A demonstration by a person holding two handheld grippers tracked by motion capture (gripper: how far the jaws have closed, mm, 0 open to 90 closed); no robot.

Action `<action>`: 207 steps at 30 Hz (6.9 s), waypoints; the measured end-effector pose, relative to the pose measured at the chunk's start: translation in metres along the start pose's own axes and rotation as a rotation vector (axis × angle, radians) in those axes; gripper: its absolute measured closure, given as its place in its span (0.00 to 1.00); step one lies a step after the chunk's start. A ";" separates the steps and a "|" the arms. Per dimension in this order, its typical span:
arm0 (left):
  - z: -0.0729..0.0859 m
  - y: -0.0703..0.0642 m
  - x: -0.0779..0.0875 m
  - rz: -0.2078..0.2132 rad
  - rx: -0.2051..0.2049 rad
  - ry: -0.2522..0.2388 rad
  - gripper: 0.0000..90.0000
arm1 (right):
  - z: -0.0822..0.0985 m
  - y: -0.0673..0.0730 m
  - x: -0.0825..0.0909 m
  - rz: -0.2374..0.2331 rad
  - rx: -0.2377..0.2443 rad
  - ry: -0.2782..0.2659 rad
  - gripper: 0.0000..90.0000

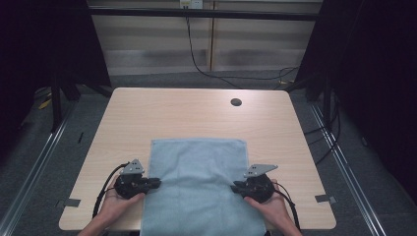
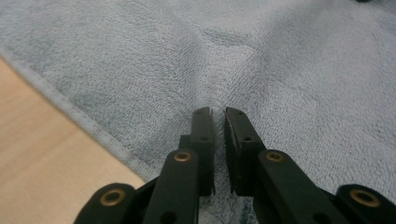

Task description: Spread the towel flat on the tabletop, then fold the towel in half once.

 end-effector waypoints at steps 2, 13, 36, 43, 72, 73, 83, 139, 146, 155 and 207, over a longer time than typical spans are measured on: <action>0.002 -0.005 0.001 0.005 -0.002 0.006 0.93 | 0.002 0.003 0.001 -0.006 0.002 -0.002 0.87; 0.028 -0.028 0.016 0.075 -0.016 0.005 0.88 | 0.025 0.043 0.013 -0.026 0.051 0.020 0.81; 0.010 -0.013 0.006 0.047 0.021 -0.014 0.69 | -0.063 -0.098 -0.016 0.137 -0.132 -0.100 0.52; 0.010 -0.012 0.006 0.053 0.018 -0.014 0.69 | -0.060 -0.105 -0.031 0.176 -0.133 -0.052 0.49; -0.061 0.085 -0.019 -0.155 0.176 -0.090 0.49 | -0.052 -0.098 -0.026 0.155 -0.110 -0.042 0.91; -0.060 0.084 -0.023 -0.146 0.182 -0.078 0.48 | -0.052 -0.098 -0.026 0.157 -0.110 -0.041 0.91; -0.054 0.062 -0.032 -0.185 0.060 -0.050 0.86 | -0.050 -0.096 -0.025 0.137 -0.127 -0.039 0.92; -0.151 0.071 0.084 -0.018 0.085 -0.420 0.95 | -0.149 -0.101 0.101 -0.014 -0.148 -0.449 0.95; -0.182 0.084 0.107 -0.051 0.095 -0.470 0.95 | -0.178 -0.112 0.125 0.033 -0.134 -0.470 0.95; -0.228 0.092 0.139 -0.082 0.117 -0.558 0.95 | -0.223 -0.128 0.156 0.081 -0.140 -0.519 0.95; 0.025 -0.030 0.019 0.108 0.016 -0.008 0.94 | 0.031 0.011 0.034 -0.095 -0.167 -0.007 0.95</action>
Point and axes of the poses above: each handheld gripper's, and its own axes: x roughly backward along the jaws, z roughly out of its underside, y roughly to its left, the point moved 5 cm from there along -x, roughly forward along the jaws, and after that the axes turned 10 degrees about y, right-handed, at the moved point
